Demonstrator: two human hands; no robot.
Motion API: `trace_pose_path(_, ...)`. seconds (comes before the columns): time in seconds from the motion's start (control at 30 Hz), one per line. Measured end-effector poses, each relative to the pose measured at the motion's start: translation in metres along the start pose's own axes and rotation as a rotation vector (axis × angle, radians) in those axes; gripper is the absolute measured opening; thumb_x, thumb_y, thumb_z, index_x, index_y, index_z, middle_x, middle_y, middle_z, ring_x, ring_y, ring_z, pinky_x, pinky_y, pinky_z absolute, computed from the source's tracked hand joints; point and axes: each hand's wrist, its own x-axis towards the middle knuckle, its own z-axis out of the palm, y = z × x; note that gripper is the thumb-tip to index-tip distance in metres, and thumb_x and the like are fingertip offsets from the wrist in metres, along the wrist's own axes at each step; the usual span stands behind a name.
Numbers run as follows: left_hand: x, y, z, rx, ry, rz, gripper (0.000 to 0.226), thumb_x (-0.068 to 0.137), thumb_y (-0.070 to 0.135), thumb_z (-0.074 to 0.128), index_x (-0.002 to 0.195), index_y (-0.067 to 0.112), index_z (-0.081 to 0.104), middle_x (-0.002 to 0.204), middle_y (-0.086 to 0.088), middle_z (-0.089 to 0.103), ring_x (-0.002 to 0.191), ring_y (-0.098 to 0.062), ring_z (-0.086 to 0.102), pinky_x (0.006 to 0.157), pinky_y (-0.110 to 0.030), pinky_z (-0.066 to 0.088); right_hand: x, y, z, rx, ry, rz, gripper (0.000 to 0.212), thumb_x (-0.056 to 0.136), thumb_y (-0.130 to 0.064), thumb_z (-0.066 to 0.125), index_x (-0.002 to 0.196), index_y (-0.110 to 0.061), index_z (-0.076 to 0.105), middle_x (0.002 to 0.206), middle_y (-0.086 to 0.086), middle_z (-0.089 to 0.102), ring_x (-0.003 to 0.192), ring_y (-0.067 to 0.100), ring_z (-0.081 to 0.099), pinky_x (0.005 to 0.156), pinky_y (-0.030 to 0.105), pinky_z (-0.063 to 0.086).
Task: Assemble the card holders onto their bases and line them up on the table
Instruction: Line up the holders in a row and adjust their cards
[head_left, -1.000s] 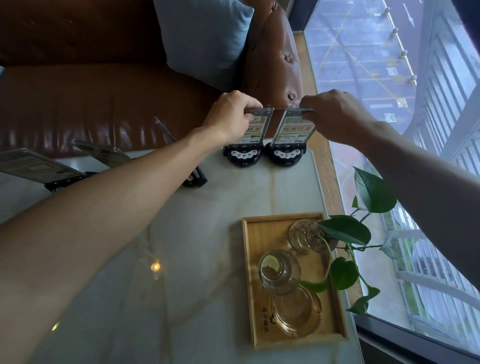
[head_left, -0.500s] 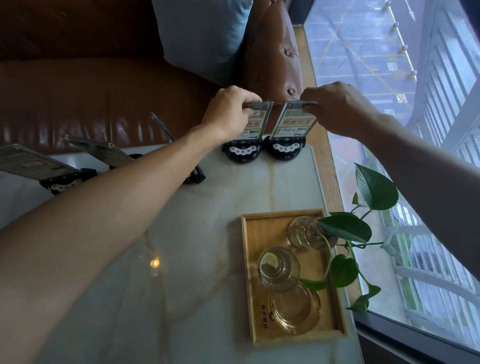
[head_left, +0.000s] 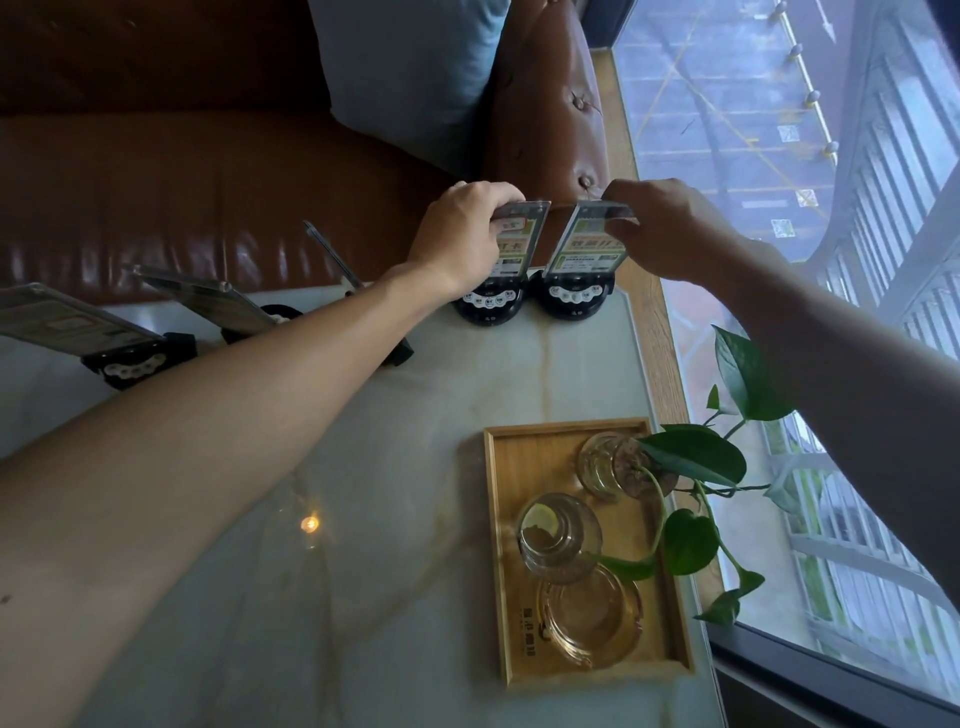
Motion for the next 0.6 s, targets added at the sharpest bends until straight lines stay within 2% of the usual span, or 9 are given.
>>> trace_pose_path(0.13, 0.004, -0.001, -0.001, -0.008, -0.046, -0.003, 0.037, 0.091, 0.001, 0.055, 0.119, 0.020, 0.069, 0.113, -0.004, 0.071, 0.107, -0.025, 0.061, 0.089, -0.036, 0.050, 0.000, 0.000, 0.003, 0.008, -0.018, -0.025, 0.041, 0.090, -0.019, 0.064, 0.130, -0.013, 0.054, 0.114, 0.022, 0.066, 0.101, 0.041, 0.060, 0.077, 0.040, 0.048)
trace_pose_path(0.23, 0.004, -0.002, -0.015, -0.035, -0.092, -0.009, 0.048, 0.090, 0.006, 0.062, 0.137, 0.016, 0.057, 0.134, -0.006, 0.062, 0.124, -0.021, 0.056, 0.105, -0.029, 0.042, -0.003, -0.005, 0.001, -0.047, -0.033, -0.042, 0.054, 0.089, -0.029, 0.067, 0.137, -0.016, 0.048, 0.125, 0.018, 0.061, 0.115, 0.040, 0.053, 0.094, 0.047, 0.041)
trace_pose_path(0.37, 0.001, -0.010, -0.052, -0.029, -0.037, 0.013, 0.041, 0.091, 0.014, 0.063, 0.131, 0.016, 0.063, 0.131, -0.002, 0.064, 0.121, -0.014, 0.058, 0.101, -0.019, 0.039, -0.008, -0.026, -0.007, -0.093, 0.078, -0.074, 0.054, 0.086, -0.028, 0.062, 0.137, -0.016, 0.046, 0.132, 0.018, 0.056, 0.124, 0.038, 0.048, 0.108, 0.055, 0.027)
trace_pose_path(0.5, -0.009, -0.031, -0.093, -0.006, -0.031, -0.043, 0.037, 0.090, 0.009, 0.059, 0.126, 0.016, 0.067, 0.124, -0.002, 0.068, 0.116, -0.013, 0.061, 0.094, -0.017, 0.042, -0.005, -0.070, -0.018, -0.030, 0.278, -0.157, 0.049, 0.082, -0.024, 0.053, 0.129, -0.009, 0.054, 0.125, 0.019, 0.060, 0.116, 0.042, 0.053, 0.103, 0.050, 0.037)
trace_pose_path(0.6, -0.022, -0.050, -0.115, 0.016, -0.077, -0.105, 0.040, 0.090, 0.005, 0.054, 0.126, 0.018, 0.066, 0.127, -0.004, 0.066, 0.119, -0.014, 0.059, 0.097, -0.022, 0.044, -0.001, -0.110, -0.021, 0.092, 0.298, -0.189, 0.047, 0.085, -0.030, 0.055, 0.126, -0.007, 0.060, 0.119, 0.019, 0.063, 0.113, 0.040, 0.056, 0.099, 0.047, 0.043)
